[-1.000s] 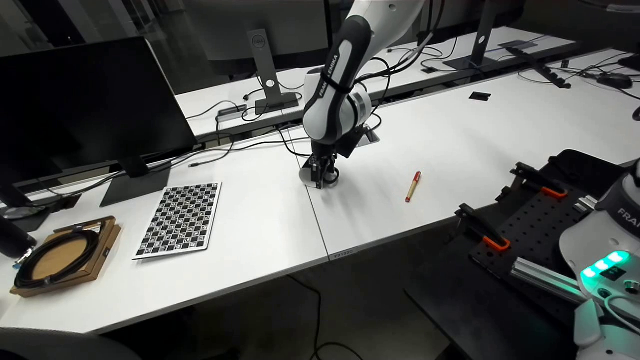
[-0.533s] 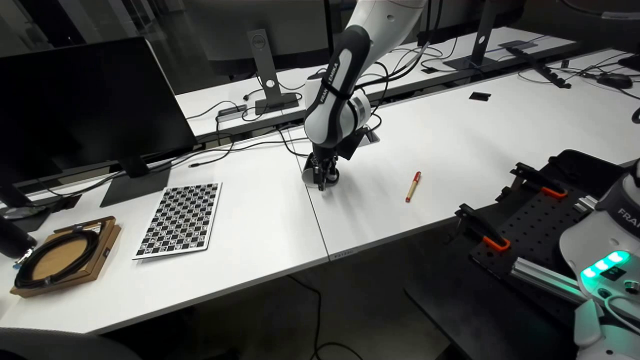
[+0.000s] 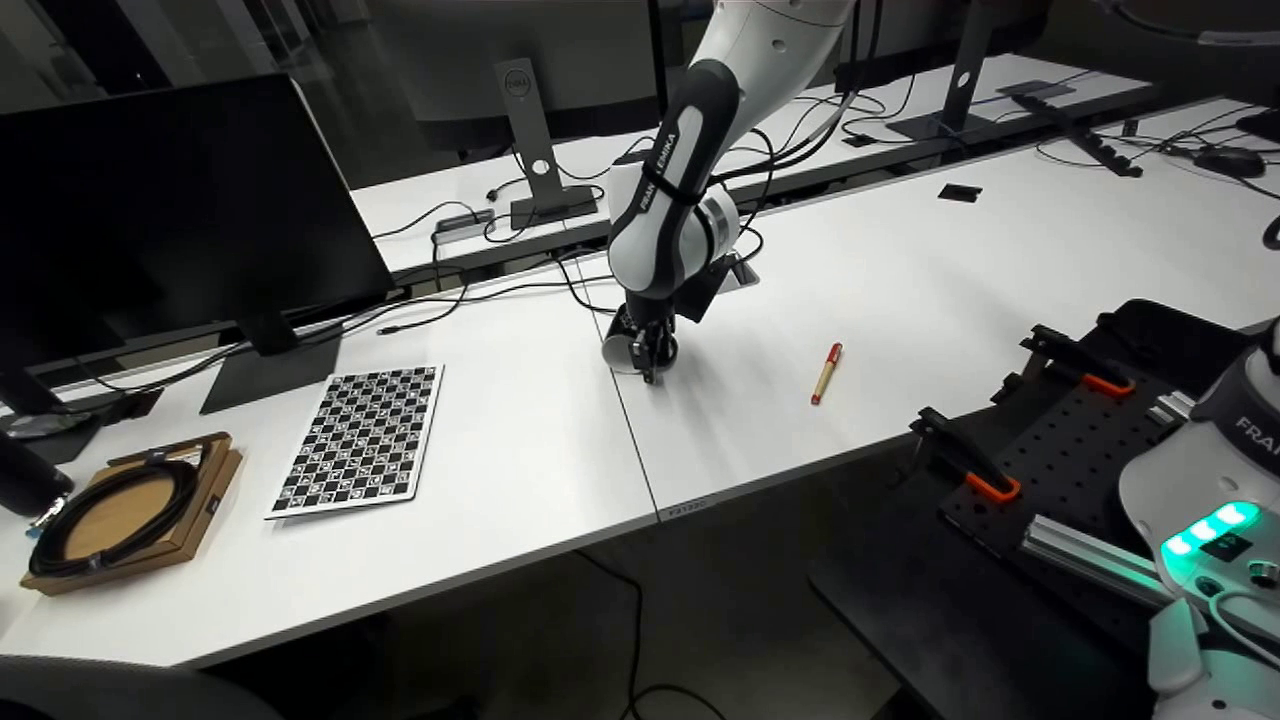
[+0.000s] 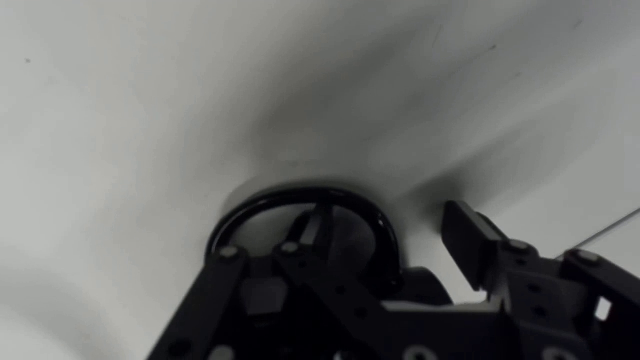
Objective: Pick the cup and put it upright
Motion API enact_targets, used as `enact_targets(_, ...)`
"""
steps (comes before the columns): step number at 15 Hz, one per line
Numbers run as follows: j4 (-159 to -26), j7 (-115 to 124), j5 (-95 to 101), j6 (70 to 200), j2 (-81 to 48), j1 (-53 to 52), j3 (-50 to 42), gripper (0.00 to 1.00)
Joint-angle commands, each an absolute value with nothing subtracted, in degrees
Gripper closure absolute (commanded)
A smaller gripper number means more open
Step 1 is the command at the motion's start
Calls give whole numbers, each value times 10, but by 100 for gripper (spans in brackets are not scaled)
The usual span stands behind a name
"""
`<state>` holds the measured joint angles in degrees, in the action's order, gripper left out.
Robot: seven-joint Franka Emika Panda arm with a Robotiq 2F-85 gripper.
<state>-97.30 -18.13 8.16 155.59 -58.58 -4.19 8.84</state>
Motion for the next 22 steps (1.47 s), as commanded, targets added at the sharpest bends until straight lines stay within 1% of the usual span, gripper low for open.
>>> enact_targets(1, -949, -185, 93, 1540, -599, -47, 84, 69)
enact_targets(5, -945, -189, 91, 1534, -598, -44, 87, 98)
enact_targets(7, -946, -197, 87, 1532, -597, -37, 96, 100)
enact_targets(8, -947, -201, 84, 1530, -598, -33, 101, 100)
enact_targets(9, -948, -209, 79, 1527, -599, -23, 112, 98)
enact_targets(12, -952, -232, 73, 1512, -598, -5, 135, 100)
enact_targets(22, -936, -283, 36, 1416, -603, 38, 187, 100)
